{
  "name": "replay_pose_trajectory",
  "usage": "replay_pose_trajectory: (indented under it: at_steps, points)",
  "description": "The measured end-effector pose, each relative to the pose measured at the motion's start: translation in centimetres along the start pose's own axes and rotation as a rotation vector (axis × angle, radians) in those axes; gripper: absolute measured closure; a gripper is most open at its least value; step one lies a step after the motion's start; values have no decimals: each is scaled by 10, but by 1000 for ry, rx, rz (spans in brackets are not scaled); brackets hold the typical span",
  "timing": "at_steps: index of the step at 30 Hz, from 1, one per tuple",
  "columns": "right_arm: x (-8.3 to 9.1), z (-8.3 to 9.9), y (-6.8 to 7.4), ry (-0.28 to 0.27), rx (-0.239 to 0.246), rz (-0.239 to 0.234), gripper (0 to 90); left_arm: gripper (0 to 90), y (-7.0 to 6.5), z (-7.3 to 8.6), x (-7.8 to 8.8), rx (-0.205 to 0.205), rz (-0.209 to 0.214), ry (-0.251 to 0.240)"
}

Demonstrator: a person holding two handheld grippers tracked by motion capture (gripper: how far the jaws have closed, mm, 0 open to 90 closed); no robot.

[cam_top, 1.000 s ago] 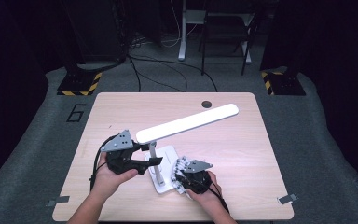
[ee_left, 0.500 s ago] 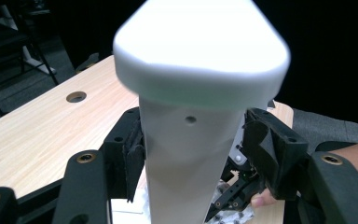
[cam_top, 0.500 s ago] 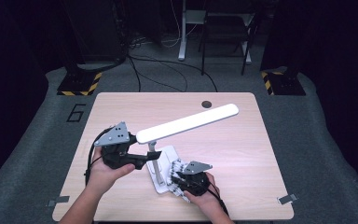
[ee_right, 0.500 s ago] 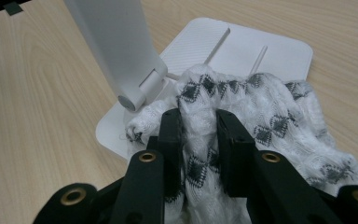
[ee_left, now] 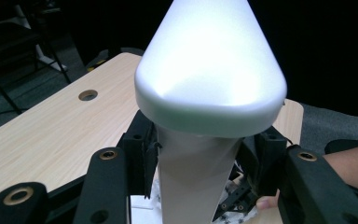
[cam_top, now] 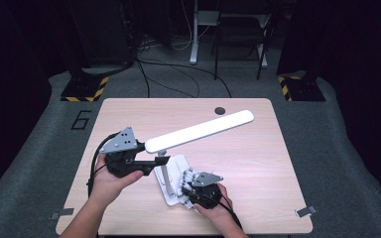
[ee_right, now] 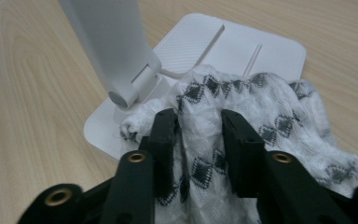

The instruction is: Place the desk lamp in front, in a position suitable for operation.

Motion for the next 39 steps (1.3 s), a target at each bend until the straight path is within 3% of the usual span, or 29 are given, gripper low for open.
replay_pose_trajectory:
  at_steps: [4, 10, 17, 18, 21, 25, 26, 27, 28, 29, 31, 32, 34, 35, 39]
  points:
    - [4, 0, -4, 3, 30, 77, 499, 525, 1, 0, 0, -18, 53, -3]
    - [6, 8, -4, 66, 13, 60, 435, 525, 5, 0, 1, -24, 124, 3]
    - [3, 10, -3, 46, 33, 20, 600, 524, 7, 0, 0, -27, 143, 5]
    - [3, 9, -3, 49, 12, 23, 660, 524, 7, 0, 0, -25, 148, 6]
    - [2, 8, -5, 47, -8, 14, 724, 524, 7, 0, 0, -23, 148, 10]
    - [2, 6, -5, 65, -56, -16, 751, 524, 9, -1, 0, -25, 159, 14]
    - [3, 0, -6, 41, -88, -30, 756, 523, 9, -1, 1, -25, 160, 14]
    - [3, 0, -6, 41, -88, -30, 756, 523, 9, -1, 1, -20, 160, 15]
    - [10, -12, -5, -25, -126, -56, 757, 522, 10, 0, 1, -17, 170, 13]
    - [10, -12, -5, -25, -126, -56, 757, 522, 10, 0, 1, -17, 170, 13]
    - [22, -32, -5, -142, -149, -105, 757, 520, 10, 0, 1, -13, 172, 11]
    - [26, -38, -4, -165, -153, -120, 757, 520, 11, 0, 2, -8, 173, 9]
    - [28, -43, -4, -188, -162, -130, 756, 519, 11, 0, 2, -7, 172, 8]
    - [31, -53, -1, -219, -174, -171, 756, 519, 11, 0, 2, -9, 173, 10]
    - [31, -65, 6, -234, -155, -200, 756, 520, 10, 0, 2, -18, 171, 14]
Point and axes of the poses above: each handheld gripper's, and its own axes: x roughly backward along the jaws, z roughly out of its underside, y roughly to its left, the point moved 5 cm from there along -x, roughly forward along the jaws, and after that the axes turned 8 degrees about -y, right-handed, at the moved point
